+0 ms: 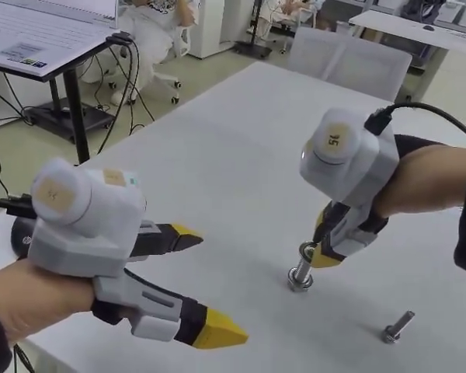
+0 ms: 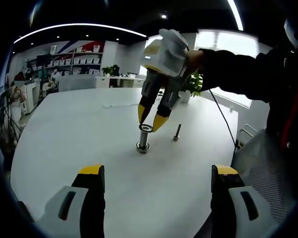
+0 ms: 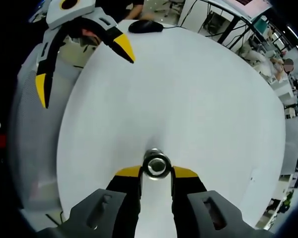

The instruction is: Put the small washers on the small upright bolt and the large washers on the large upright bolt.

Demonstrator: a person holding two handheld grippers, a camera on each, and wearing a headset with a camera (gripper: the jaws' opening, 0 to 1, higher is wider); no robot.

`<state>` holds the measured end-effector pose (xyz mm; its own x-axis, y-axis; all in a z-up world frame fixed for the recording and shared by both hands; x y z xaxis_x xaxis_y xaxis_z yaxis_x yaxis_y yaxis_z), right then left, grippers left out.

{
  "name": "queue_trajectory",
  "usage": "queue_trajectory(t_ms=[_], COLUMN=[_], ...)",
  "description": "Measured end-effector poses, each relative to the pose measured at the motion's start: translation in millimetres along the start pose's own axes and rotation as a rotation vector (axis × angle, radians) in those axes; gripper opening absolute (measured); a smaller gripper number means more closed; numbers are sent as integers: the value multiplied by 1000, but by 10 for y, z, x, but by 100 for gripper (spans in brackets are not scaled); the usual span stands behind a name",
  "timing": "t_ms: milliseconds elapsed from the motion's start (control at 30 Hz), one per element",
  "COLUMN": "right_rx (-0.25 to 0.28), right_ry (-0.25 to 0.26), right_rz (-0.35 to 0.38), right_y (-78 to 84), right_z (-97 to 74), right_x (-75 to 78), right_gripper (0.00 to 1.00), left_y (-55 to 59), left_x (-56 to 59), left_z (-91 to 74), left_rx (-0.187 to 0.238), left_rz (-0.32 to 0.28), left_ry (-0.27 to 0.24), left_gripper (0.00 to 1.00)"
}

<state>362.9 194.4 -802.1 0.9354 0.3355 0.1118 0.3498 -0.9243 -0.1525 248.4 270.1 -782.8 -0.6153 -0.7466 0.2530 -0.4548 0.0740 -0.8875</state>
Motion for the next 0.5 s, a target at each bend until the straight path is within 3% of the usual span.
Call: queue_trajectory(t_ms=[500], right_rx=[-18], right_ry=[-25], right_rz=[9], right_y=[25], right_z=[193], right_x=[40], right_gripper=[23], left_y=[39], left_x=[-19], left_z=[7], left_rx=[-4], left_rz=[-10], left_ry=[-2], left_gripper=[88])
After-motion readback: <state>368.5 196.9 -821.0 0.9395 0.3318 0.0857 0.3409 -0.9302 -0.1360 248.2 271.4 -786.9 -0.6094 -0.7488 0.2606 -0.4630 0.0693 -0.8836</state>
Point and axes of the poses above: the centre of the closed fingertips' face, and the gripper's own axes: z roughly forward along the fingers, x roughly to its right, y roughly out of its underside, the point moved 1 cm from there along -z, roughly backward along the fingers, and after that the axes turned 3 degrees about -z, right-handed, at the moved point
